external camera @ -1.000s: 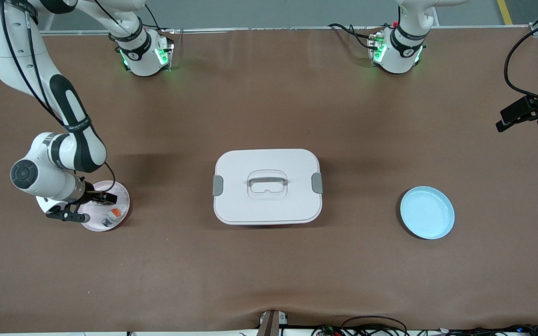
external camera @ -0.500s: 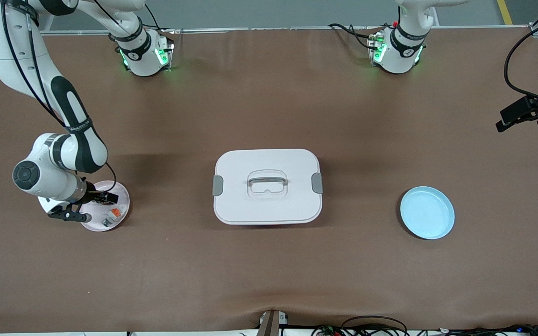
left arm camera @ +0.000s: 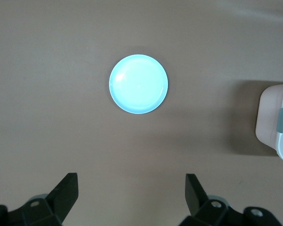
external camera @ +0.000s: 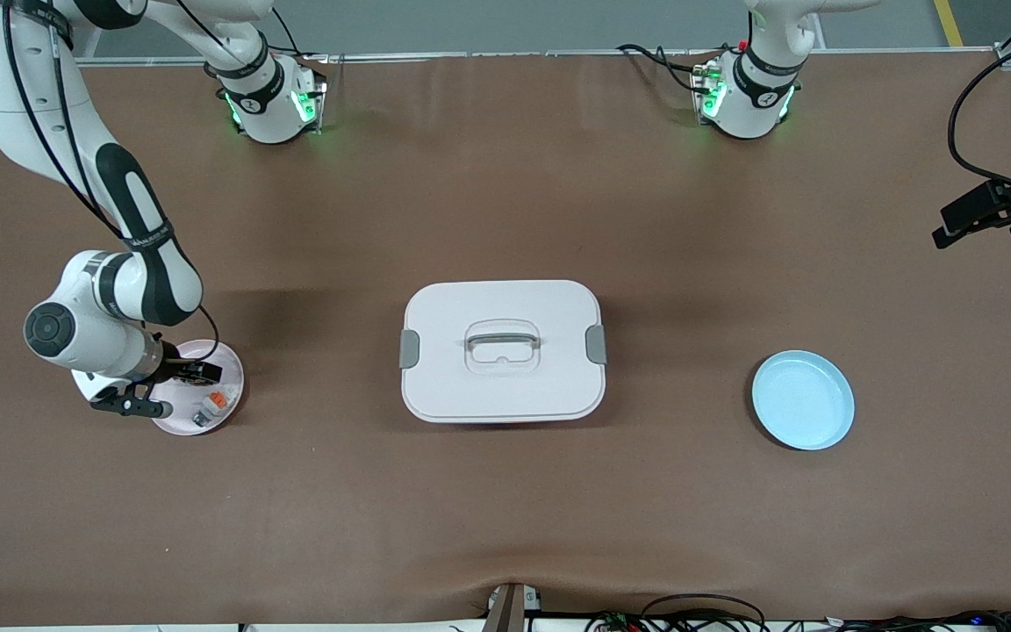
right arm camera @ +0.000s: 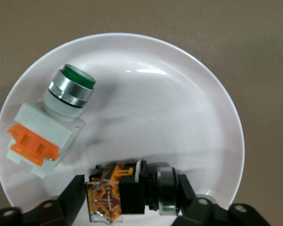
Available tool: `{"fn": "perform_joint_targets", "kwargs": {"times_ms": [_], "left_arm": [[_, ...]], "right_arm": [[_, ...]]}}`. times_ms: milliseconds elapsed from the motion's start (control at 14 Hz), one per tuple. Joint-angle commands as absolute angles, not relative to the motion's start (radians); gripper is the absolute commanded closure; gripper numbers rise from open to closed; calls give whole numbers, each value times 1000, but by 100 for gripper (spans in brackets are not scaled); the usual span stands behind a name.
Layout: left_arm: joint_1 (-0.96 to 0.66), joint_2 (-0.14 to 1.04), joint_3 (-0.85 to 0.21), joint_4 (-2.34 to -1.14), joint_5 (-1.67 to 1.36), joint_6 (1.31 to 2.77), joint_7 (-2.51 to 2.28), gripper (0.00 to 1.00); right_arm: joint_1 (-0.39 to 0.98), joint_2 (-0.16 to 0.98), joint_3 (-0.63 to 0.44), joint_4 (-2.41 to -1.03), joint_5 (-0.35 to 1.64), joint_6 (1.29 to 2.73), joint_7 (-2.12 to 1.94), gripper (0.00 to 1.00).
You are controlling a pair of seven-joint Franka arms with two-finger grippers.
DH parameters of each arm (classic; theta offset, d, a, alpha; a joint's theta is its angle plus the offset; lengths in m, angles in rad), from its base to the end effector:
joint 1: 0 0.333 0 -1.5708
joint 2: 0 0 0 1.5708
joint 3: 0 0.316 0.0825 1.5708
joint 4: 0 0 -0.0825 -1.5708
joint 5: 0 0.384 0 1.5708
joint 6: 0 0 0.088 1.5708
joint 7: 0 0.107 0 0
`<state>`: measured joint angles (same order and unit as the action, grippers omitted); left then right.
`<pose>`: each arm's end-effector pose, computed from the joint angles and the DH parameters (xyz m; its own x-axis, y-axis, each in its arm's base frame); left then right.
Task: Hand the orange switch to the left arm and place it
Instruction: 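Close the right gripper on the black-topped orange switch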
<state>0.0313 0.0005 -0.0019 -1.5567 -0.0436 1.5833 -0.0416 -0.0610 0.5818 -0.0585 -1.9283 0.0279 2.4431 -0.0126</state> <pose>0.5562 0.0117 0.6321 0.9972 0.0714 0.0243 0.0703 -0.9965 0.0446 0.6124 -0.0725 0.1783 0.9906 -0.1203 -0.0658 -0.1195 -0.9927 0.0148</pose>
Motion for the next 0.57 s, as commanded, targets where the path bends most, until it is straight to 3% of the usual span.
{"fn": "perform_joint_targets", "kwargs": {"times_ms": [0,71,286,500], "left_arm": [[34,8,-2,-1537,-29,1566,-34,0],[34,8,0,-1537,-29,1566,-34,0],[35,8,2,-1537,-29,1566,-34,0],[43,8,2,-1537,-31,1566,-34,0]], "right_arm": [[-74,583,-55,-1925,18,2434,-57,78],[-74,583,-55,-1925,21,2434,-57,99],[-78,583,-54,-1922,31,2424,-52,100],[-77,577,-55,-1867,171,2263,-49,100]]}}
